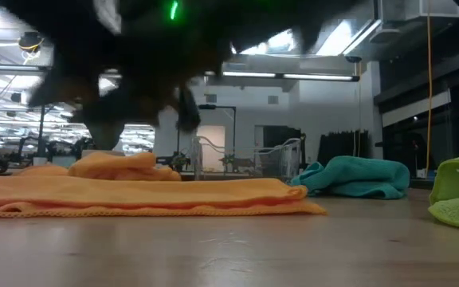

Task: Fold microfiber towels
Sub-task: Fold the bottom orange microfiber towel

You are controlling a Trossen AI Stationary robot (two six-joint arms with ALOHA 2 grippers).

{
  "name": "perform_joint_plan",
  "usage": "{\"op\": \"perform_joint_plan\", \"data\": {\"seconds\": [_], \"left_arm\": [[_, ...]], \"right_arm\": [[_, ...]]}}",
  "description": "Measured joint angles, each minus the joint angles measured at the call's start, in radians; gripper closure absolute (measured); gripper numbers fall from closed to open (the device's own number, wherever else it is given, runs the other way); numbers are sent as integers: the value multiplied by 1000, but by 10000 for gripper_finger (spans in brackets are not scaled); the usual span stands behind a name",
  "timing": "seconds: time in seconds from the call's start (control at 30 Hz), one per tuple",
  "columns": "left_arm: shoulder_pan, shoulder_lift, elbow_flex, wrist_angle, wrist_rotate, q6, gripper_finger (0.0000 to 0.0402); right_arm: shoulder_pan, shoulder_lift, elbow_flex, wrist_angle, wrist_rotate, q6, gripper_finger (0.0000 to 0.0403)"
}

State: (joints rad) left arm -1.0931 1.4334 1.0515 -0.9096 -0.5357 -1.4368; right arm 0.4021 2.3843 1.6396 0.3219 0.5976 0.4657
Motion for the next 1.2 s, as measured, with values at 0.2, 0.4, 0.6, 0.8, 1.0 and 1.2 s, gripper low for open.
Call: {"op": "perform_joint_plan", "data": {"seconds": [0.2, 0.4, 0.6, 0.8, 1.0, 1.2], "left_arm": [[9, 0, 0, 5, -79, -24, 267], [16, 0, 0, 5, -93, -21, 267], [24, 0, 0, 5, -105, -19, 267], [24, 1, 0, 6, -105, -19, 267], [24, 1, 0, 6, -104, -19, 267], [24, 1, -1, 6, -104, -19, 267]], "right_arm": [[-4, 102, 0, 149, 275, 10, 237], [-13, 167, -1, 130, 263, 117, 237], [-34, 168, 5, 122, -125, -83, 237], [-84, 162, 8, 63, -628, -320, 237], [-184, 163, 9, 40, -952, -399, 237], [-257, 103, 40, -94, -1108, -355, 242]]}}
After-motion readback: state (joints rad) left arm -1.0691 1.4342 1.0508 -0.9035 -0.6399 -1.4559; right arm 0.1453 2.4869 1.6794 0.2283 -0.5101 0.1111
